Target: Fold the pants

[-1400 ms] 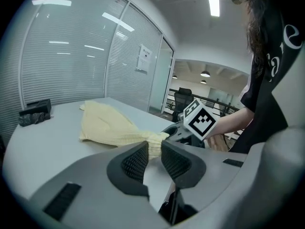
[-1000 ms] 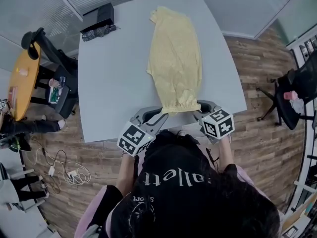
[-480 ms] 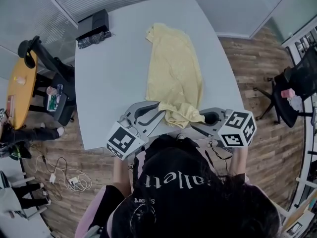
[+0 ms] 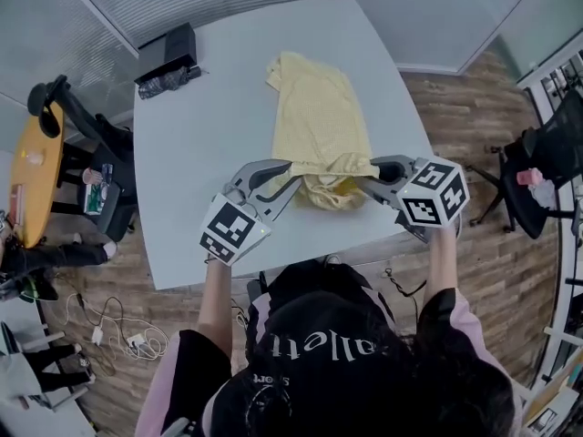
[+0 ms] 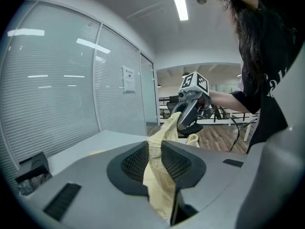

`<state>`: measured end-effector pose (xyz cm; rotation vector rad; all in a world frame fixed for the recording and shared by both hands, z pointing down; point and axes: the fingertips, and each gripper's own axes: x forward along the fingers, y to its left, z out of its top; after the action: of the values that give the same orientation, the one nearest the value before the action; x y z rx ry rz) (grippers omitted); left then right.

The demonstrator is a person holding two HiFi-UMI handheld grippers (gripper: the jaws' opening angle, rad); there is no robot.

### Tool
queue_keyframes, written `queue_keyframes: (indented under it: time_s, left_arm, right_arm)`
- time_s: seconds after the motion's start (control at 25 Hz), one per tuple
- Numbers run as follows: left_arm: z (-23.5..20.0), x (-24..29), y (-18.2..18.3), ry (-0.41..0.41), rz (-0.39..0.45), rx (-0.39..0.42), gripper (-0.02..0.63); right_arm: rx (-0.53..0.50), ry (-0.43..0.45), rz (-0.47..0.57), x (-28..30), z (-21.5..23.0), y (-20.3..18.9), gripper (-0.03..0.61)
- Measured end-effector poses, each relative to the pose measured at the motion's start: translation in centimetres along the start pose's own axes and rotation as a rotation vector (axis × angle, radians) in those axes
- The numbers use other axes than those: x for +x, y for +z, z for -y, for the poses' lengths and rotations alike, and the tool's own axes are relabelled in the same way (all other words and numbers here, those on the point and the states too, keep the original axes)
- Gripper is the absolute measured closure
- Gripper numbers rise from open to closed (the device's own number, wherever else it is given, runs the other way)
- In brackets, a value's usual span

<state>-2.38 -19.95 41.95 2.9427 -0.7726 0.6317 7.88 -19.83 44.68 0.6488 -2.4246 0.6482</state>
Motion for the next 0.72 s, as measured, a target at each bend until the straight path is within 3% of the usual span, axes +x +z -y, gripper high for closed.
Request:
queue_keyframes:
  time_s: [0.2,0.44,0.72]
  left_arm:
    - [-5.4,3.6,-1.6,0.059,-0.017,-0.014,0.514]
    - [-12.4,9.0,-5.1,0.123,-0.123,0.006,0.514]
    - [-16.7,14.8,-12.1,0.138,-0.243,-0.157,0.514]
  right_arm:
    - [-0.048,-0.094,-0.041,3.6,6.7,2.2,0.497]
    - [-0.023,-0.204,-0.099,9.7,15.3,2.9,0.497]
    - [-0.050,-0.360,-0.129,16.3,22.9,-0.4,0.471]
